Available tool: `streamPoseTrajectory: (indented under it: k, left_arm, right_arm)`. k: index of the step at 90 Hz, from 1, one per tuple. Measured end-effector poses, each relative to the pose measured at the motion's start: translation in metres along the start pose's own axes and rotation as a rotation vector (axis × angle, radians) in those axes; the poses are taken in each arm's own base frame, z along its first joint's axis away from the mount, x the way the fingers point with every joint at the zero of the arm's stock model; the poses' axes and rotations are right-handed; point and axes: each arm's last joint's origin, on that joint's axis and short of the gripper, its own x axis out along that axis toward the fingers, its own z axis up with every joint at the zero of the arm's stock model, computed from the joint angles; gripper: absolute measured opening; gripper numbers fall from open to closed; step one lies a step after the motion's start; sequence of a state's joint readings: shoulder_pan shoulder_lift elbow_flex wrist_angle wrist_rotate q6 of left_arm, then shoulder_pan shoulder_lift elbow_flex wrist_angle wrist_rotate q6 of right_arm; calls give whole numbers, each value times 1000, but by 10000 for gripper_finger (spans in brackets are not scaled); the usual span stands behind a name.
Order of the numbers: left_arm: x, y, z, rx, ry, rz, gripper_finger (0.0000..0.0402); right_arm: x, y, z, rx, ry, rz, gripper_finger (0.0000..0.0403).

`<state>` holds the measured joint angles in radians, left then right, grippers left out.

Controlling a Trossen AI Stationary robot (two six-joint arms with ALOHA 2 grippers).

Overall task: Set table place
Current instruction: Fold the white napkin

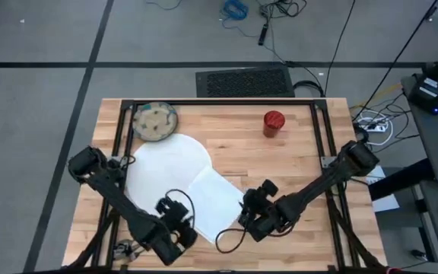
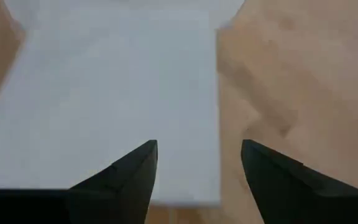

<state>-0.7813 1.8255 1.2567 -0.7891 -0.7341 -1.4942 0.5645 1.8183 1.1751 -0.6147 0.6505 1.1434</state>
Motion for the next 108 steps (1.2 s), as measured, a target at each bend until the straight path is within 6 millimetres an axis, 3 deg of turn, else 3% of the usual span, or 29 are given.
streamPoseTrajectory:
  k: [23,36,70,108]
  left_arm:
    - [48,-18,-25,88,45,-35,107]
    - [65,-20,-36,122,112,-34,107]
    - [70,-20,-41,133,110,-22,107]
    - [70,-20,-42,134,111,-20,107]
  right_arm:
    - [33,-32,-16,125,104,-2,219]
    - [43,-38,-17,217,150,121,219]
    - [50,-41,-21,312,190,208,213]
    - [49,-38,-19,317,275,254,111]
